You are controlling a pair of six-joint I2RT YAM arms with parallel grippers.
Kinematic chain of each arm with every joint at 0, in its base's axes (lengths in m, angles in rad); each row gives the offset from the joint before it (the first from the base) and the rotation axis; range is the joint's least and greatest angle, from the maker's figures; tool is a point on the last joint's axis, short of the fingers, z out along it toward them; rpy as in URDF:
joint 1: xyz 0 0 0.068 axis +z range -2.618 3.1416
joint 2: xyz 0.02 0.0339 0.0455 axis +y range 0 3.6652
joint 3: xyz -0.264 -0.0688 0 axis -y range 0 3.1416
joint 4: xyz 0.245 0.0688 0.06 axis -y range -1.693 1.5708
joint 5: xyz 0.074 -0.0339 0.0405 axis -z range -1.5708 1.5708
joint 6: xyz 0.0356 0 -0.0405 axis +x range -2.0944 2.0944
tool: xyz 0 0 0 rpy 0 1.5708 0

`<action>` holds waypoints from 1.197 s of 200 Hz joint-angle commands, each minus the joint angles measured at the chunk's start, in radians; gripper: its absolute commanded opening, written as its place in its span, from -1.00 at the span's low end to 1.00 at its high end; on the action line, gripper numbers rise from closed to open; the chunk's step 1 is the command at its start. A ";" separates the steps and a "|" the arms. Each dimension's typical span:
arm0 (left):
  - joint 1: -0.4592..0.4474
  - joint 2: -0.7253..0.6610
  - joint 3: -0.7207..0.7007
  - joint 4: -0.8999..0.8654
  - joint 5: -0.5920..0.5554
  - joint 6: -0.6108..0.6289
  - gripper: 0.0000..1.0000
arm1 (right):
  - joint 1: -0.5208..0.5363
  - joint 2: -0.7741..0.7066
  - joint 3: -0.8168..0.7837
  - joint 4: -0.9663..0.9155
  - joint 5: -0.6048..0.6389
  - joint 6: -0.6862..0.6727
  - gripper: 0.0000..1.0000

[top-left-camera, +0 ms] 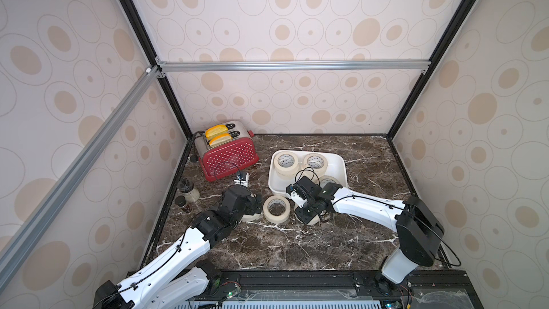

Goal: Take out the art tape in the storage box
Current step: Place the art tape at the center of the board.

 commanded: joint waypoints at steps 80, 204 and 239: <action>-0.003 0.011 0.000 -0.008 -0.010 0.004 0.98 | 0.003 0.091 0.043 0.047 0.079 -0.037 -0.70; -0.003 0.014 0.000 -0.008 -0.013 0.002 0.98 | 0.004 0.120 0.080 0.082 0.047 -0.035 -0.66; -0.003 0.017 0.003 -0.008 -0.013 0.002 0.98 | 0.004 0.135 0.086 0.072 0.055 -0.034 -0.59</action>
